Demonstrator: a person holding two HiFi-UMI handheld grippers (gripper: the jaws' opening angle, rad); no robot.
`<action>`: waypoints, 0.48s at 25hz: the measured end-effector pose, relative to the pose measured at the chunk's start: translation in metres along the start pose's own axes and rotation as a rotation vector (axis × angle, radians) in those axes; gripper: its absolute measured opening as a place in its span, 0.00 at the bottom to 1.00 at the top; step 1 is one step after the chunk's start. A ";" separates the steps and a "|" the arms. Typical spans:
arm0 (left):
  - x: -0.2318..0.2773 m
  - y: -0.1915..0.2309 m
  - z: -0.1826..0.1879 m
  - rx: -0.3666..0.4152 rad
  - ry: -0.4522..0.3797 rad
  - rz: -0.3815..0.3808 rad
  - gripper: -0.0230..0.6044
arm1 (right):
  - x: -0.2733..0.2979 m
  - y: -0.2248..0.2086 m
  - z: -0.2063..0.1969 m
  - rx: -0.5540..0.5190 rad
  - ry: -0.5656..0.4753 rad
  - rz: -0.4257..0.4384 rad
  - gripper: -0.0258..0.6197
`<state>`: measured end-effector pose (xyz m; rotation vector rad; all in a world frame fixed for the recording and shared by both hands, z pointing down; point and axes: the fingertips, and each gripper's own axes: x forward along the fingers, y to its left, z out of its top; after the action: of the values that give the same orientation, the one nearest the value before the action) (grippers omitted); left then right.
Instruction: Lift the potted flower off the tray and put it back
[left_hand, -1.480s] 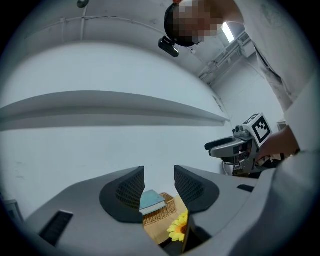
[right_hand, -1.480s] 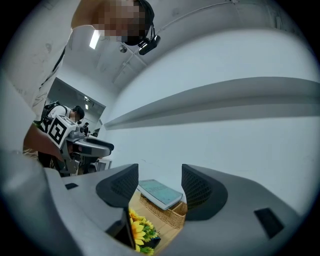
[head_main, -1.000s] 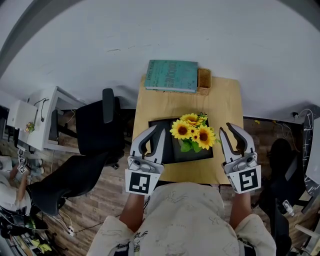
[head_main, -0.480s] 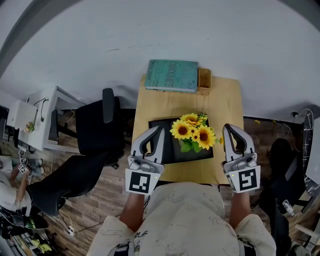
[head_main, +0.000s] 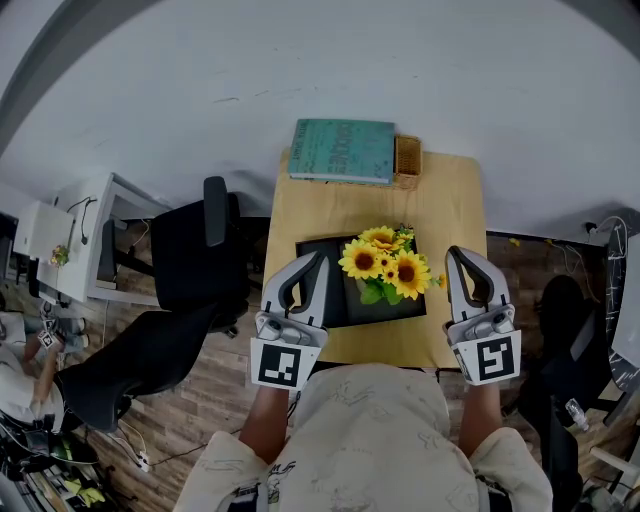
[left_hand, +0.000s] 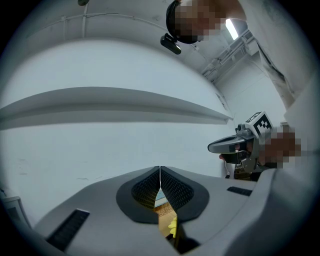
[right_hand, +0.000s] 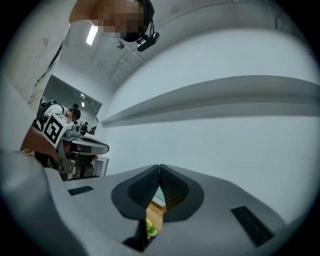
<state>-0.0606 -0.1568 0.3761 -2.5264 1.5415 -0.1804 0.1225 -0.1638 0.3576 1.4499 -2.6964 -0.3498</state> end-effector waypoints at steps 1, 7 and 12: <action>0.000 0.000 0.000 0.000 0.002 -0.001 0.05 | 0.000 -0.001 0.000 0.001 0.000 -0.003 0.06; 0.001 -0.003 -0.001 0.004 0.007 -0.006 0.05 | -0.003 -0.005 -0.002 0.000 0.004 -0.014 0.06; 0.003 -0.004 -0.002 0.010 0.010 -0.011 0.05 | -0.002 -0.005 -0.003 -0.004 0.005 -0.014 0.06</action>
<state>-0.0563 -0.1578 0.3787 -2.5302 1.5271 -0.2014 0.1280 -0.1650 0.3593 1.4666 -2.6815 -0.3522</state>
